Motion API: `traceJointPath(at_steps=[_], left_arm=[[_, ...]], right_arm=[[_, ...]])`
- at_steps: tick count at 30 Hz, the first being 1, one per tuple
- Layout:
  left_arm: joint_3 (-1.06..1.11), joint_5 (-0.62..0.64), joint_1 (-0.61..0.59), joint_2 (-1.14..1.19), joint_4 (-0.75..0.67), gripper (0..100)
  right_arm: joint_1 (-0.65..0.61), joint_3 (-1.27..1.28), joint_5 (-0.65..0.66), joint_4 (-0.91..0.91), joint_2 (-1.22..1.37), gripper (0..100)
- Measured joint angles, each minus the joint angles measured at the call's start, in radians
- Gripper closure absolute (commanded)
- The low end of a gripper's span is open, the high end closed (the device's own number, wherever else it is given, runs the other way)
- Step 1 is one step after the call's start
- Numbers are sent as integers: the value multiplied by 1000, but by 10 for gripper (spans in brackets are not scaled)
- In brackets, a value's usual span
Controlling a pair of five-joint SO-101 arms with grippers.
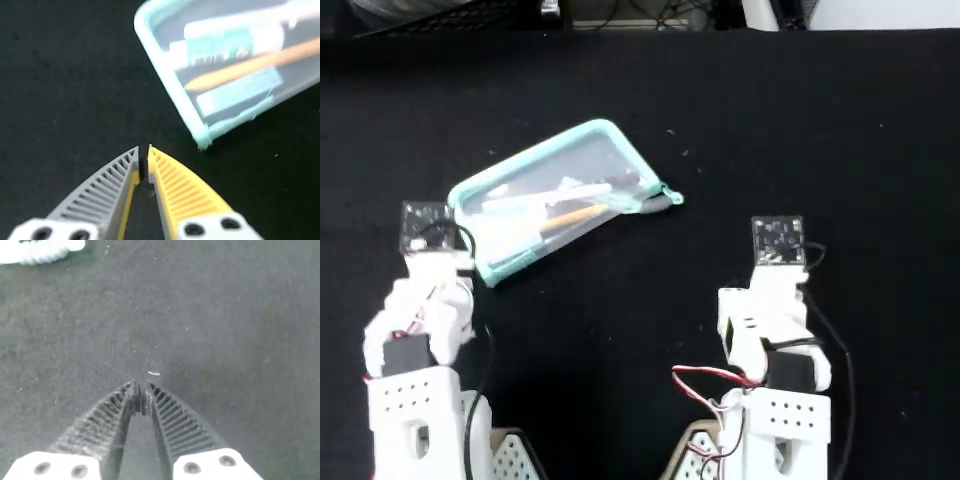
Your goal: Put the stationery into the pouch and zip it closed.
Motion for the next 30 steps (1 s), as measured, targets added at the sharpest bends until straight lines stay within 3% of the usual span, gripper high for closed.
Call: traceJointPath(at_steps=[8,12,18,30], left_arm=[[279,0,2,-227,-49,953],[281,46,2,-339,57,953],[279,110,25,-514,342,953],[279,112,28,-517,368,955]], right_arm=[[-61,157,-17,-118,-11,985],[-71,160,-17,-106,-48,985],[-69,160,-17,-6,-120,985],[-71,160,-17,278,-324,985]])
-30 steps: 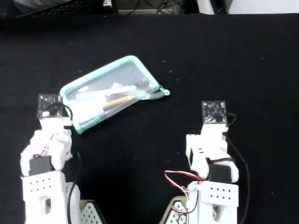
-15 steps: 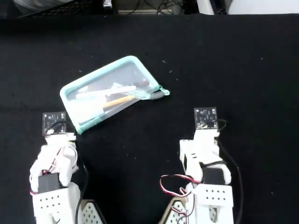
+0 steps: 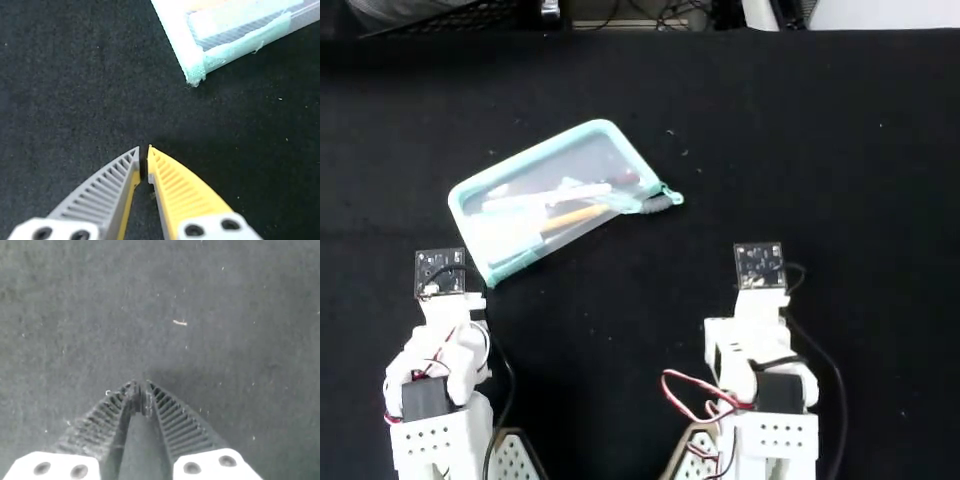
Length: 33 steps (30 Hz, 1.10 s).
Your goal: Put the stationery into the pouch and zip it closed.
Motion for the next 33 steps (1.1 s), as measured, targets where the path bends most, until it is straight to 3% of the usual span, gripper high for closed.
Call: traceJointPath(at_steps=[18,26,33], left_arm=[[0,2,3,-11,3,955],[0,2,104,-18,5,955],[0,2,106,-18,5,955]], right_arm=[[0,-3,0,11,-61,985],[0,-3,0,11,-61,985],[0,-3,0,11,-61,985]])
